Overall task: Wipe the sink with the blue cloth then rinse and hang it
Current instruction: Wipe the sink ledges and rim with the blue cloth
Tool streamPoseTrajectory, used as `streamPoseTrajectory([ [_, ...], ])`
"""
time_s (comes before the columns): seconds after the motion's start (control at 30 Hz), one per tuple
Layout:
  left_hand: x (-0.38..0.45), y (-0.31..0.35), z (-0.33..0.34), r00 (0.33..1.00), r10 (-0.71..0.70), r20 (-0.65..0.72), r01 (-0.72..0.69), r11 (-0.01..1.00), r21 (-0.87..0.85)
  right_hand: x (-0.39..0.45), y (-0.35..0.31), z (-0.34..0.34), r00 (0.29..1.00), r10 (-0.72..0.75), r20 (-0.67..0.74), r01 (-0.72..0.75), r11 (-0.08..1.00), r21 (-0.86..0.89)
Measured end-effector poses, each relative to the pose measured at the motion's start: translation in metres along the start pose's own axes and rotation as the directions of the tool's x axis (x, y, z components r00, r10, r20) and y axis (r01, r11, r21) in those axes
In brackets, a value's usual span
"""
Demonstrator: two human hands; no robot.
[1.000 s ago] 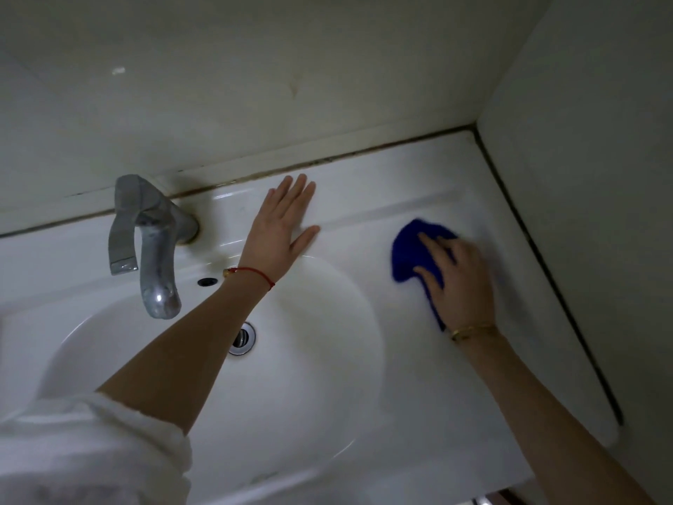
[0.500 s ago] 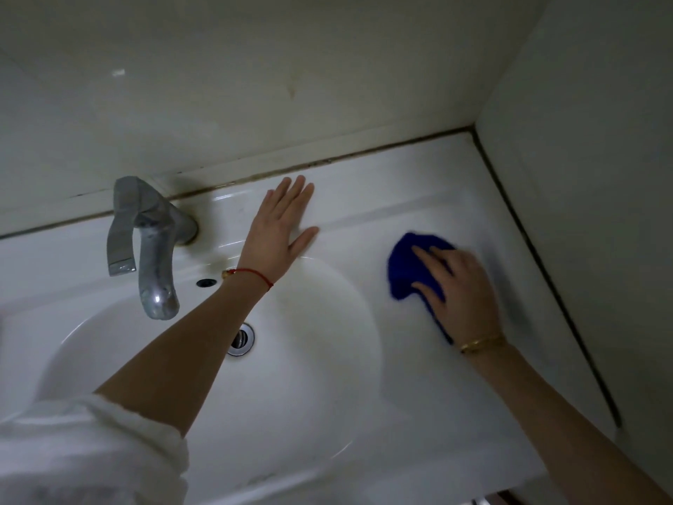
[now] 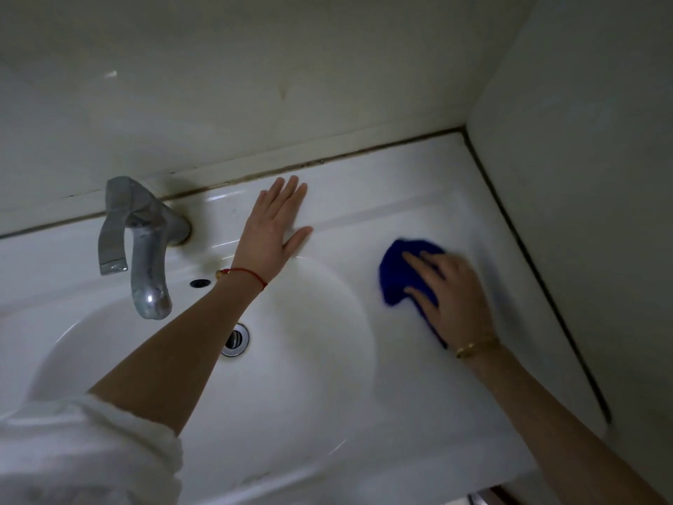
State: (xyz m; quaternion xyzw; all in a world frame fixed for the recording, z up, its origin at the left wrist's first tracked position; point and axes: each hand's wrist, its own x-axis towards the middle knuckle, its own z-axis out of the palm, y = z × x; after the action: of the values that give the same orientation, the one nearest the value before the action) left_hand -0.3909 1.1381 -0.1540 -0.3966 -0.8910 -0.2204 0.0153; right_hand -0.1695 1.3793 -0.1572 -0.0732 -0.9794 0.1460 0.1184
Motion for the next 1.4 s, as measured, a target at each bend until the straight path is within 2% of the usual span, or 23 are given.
streamPoseTrajectory([
  [0.07,0.000,0.000,0.001,1.000,-0.005,0.000,0.005,1.000,0.001,0.019,0.016,0.004,0.985,0.164,-0.053,-0.165,0.986,-0.030],
  [0.13,0.000,0.000,0.001,1.000,-0.005,0.001,0.005,1.000,0.006,0.037,0.005,0.015,0.970,0.231,-0.079,-0.233,0.972,-0.020],
  [0.17,0.000,0.000,0.001,1.000,-0.004,-0.001,0.004,1.000,0.008,0.043,-0.009,0.022,0.974,0.211,-0.079,-0.212,0.977,-0.005],
  [0.27,0.000,0.000,0.001,1.000,-0.006,0.008,0.006,1.000,0.026,0.034,-0.053,0.034,1.000,0.026,-0.004,-0.025,0.999,0.025],
  [0.37,-0.001,0.000,0.000,1.000,-0.016,0.016,0.016,1.000,0.023,0.017,-0.050,0.025,0.993,-0.108,0.051,0.105,0.993,0.056],
  [0.43,0.000,0.000,0.000,1.000,-0.009,0.017,0.009,1.000,0.011,0.014,-0.030,0.016,0.994,-0.101,0.033,0.099,0.994,0.048],
  [0.53,0.000,0.000,0.000,1.000,-0.016,0.018,0.016,1.000,0.010,0.033,-0.006,0.014,0.995,0.097,-0.022,-0.097,0.995,0.036],
  [0.6,0.000,0.001,0.000,1.000,-0.019,0.023,0.019,1.000,0.014,0.047,-0.016,0.024,0.984,0.175,-0.045,-0.173,0.984,0.032],
  [0.67,0.000,0.001,-0.001,1.000,-0.016,0.025,0.015,1.000,0.025,0.050,-0.040,0.033,0.992,0.119,-0.034,-0.118,0.993,0.032],
  [0.77,0.000,0.001,-0.001,1.000,-0.018,0.024,0.017,1.000,0.023,0.034,-0.065,0.034,0.999,-0.043,0.028,0.042,0.998,0.050],
  [0.9,0.000,0.000,-0.001,1.000,-0.014,0.017,0.014,1.000,0.015,0.012,-0.038,0.015,0.996,-0.084,0.023,0.082,0.994,0.074],
  [1.0,0.001,0.000,-0.001,1.000,-0.016,0.016,0.016,1.000,-0.002,0.015,0.003,0.003,0.996,0.077,-0.037,-0.076,0.997,0.028],
  [1.07,0.001,0.000,0.000,1.000,-0.017,0.014,0.017,1.000,-0.002,0.032,0.013,0.006,0.963,0.253,-0.094,-0.252,0.967,0.024],
  [1.13,0.002,-0.001,0.000,1.000,-0.014,0.010,0.014,1.000,0.009,0.048,0.003,0.016,0.930,0.344,-0.129,-0.342,0.939,0.034],
  [1.2,0.001,0.000,0.001,1.000,-0.011,0.006,0.011,1.000,0.019,0.051,-0.018,0.024,0.953,0.280,-0.117,-0.277,0.960,0.039],
  [1.3,0.001,0.002,-0.001,1.000,-0.014,0.020,0.014,1.000,0.023,0.028,-0.045,0.029,0.999,0.044,-0.008,-0.043,0.996,0.073],
  [1.4,0.000,0.004,-0.002,0.999,-0.026,0.035,0.025,0.999,0.028,0.009,-0.045,0.020,0.998,-0.024,0.054,0.016,0.991,0.136],
])
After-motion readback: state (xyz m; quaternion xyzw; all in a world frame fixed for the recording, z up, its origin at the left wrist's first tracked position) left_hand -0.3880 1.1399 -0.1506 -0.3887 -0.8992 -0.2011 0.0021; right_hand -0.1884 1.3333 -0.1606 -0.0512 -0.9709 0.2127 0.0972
